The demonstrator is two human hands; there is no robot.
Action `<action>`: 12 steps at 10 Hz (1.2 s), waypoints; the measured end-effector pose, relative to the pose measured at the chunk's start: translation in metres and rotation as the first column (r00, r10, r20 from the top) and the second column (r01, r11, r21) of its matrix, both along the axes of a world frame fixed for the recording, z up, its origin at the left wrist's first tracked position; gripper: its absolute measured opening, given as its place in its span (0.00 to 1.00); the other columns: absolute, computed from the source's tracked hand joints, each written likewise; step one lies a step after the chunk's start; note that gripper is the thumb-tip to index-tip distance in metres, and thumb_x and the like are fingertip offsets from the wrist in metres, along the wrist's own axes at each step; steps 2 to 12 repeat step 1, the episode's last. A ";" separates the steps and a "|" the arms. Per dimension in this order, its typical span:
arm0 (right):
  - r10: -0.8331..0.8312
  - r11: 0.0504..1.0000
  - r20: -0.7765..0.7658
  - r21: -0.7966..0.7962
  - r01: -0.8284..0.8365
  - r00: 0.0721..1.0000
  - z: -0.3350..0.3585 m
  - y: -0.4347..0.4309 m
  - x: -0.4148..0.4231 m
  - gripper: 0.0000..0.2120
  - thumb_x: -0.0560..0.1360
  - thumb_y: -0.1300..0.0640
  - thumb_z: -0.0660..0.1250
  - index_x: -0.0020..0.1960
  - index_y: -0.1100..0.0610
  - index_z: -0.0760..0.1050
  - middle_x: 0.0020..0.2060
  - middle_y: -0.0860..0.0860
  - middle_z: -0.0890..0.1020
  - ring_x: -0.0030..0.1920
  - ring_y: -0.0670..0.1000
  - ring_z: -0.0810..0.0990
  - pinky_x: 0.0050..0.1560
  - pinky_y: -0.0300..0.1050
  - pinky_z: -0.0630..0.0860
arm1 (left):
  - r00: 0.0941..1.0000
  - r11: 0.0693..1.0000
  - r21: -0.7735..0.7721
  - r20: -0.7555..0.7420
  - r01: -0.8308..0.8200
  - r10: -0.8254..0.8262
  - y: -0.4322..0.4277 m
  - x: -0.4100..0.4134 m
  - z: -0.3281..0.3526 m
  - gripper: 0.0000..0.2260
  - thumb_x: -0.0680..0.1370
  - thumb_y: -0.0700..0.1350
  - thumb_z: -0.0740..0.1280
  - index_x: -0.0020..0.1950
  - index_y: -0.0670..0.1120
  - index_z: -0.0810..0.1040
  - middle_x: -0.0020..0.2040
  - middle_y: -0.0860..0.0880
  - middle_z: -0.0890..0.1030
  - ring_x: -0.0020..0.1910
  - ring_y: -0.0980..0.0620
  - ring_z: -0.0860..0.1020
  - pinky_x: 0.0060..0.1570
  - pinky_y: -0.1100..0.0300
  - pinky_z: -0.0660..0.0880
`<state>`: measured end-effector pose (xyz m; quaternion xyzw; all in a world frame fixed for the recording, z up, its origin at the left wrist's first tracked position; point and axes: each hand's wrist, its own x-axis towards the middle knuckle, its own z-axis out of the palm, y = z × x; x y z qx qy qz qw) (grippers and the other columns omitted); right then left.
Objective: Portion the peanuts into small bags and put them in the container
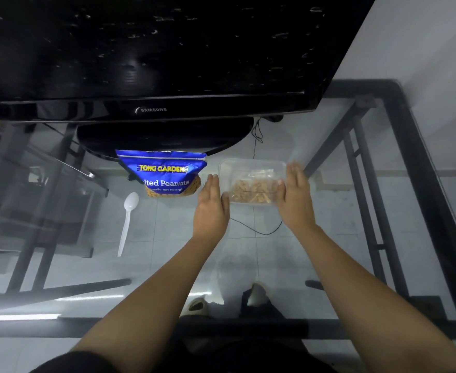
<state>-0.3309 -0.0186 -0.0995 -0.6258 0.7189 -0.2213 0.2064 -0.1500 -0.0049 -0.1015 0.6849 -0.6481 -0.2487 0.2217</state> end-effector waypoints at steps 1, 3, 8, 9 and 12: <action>0.091 0.995 0.011 -0.037 -0.090 0.996 0.003 0.032 0.016 0.23 0.82 0.53 0.50 0.74 0.59 0.56 0.75 0.55 0.59 0.75 0.53 0.56 0.74 0.46 0.56 | 0.998 0.998 -0.026 -0.012 0.058 -0.059 0.027 0.007 -0.002 0.22 0.82 0.46 0.55 0.74 0.40 0.58 0.74 0.41 0.62 0.74 0.44 0.60 0.68 0.54 0.64; 0.091 0.995 0.011 -0.037 -0.090 0.996 0.003 0.032 0.016 0.23 0.82 0.53 0.50 0.74 0.59 0.56 0.75 0.55 0.59 0.75 0.53 0.56 0.74 0.46 0.56 | 0.998 0.998 -0.026 -0.012 0.058 -0.059 0.027 0.007 -0.002 0.22 0.82 0.46 0.55 0.74 0.40 0.58 0.74 0.41 0.62 0.74 0.44 0.60 0.68 0.54 0.64; 0.091 0.995 0.011 -0.037 -0.090 0.996 0.003 0.032 0.016 0.23 0.82 0.53 0.50 0.74 0.59 0.56 0.75 0.55 0.59 0.75 0.53 0.56 0.74 0.46 0.56 | 0.998 0.998 -0.026 -0.012 0.058 -0.059 0.027 0.007 -0.002 0.22 0.82 0.46 0.55 0.74 0.40 0.58 0.74 0.41 0.62 0.74 0.44 0.60 0.68 0.54 0.64; 0.091 0.995 0.011 -0.037 -0.090 0.996 0.003 0.032 0.016 0.23 0.82 0.53 0.50 0.74 0.59 0.56 0.75 0.55 0.59 0.75 0.53 0.56 0.74 0.46 0.56 | 0.998 0.998 -0.026 -0.012 0.058 -0.059 0.027 0.007 -0.002 0.22 0.82 0.46 0.55 0.74 0.40 0.58 0.74 0.41 0.62 0.74 0.44 0.60 0.68 0.54 0.64; 0.091 0.995 0.011 -0.037 -0.090 0.996 0.003 0.032 0.016 0.23 0.82 0.53 0.50 0.74 0.59 0.56 0.75 0.55 0.59 0.75 0.53 0.56 0.74 0.46 0.56 | 0.998 0.998 -0.026 -0.012 0.058 -0.059 0.027 0.007 -0.002 0.22 0.82 0.46 0.55 0.74 0.40 0.58 0.74 0.41 0.62 0.74 0.44 0.60 0.68 0.54 0.64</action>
